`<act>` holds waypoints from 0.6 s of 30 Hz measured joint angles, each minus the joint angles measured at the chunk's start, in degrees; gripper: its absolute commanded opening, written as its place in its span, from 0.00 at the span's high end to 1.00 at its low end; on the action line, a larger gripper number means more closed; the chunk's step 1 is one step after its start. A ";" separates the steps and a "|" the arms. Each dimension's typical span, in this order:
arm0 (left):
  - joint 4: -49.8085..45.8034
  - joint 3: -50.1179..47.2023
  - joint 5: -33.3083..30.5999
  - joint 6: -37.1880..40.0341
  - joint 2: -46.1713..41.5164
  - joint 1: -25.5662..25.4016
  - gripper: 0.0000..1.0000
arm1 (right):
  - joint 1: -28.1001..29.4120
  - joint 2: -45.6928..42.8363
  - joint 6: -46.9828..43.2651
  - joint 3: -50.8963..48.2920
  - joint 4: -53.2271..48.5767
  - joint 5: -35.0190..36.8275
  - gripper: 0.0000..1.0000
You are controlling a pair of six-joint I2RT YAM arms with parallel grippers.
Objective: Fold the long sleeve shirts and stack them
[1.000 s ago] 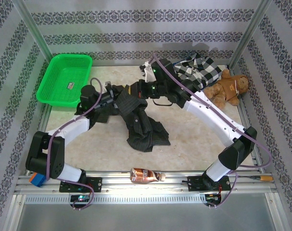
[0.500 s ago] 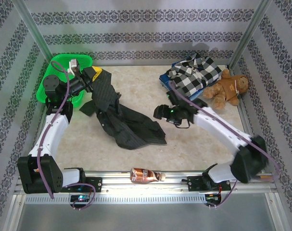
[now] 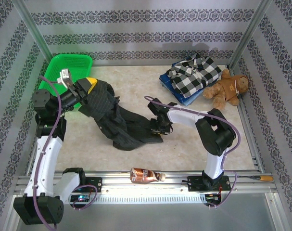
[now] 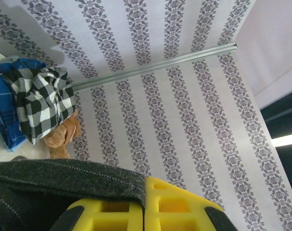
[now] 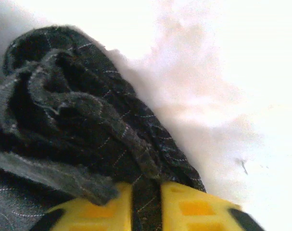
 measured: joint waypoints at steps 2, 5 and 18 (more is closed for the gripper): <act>-4.02 0.11 -0.48 1.60 -1.99 0.98 1.00 | -0.98 0.20 -0.20 0.09 0.74 0.20 1.00; -12.02 1.22 -1.16 4.79 -4.92 2.95 1.00 | -4.42 -1.31 -1.01 0.81 0.44 1.95 1.00; -26.38 7.19 -7.39 11.34 -13.42 4.28 1.00 | -20.96 -11.87 -8.26 23.69 -2.86 1.36 1.00</act>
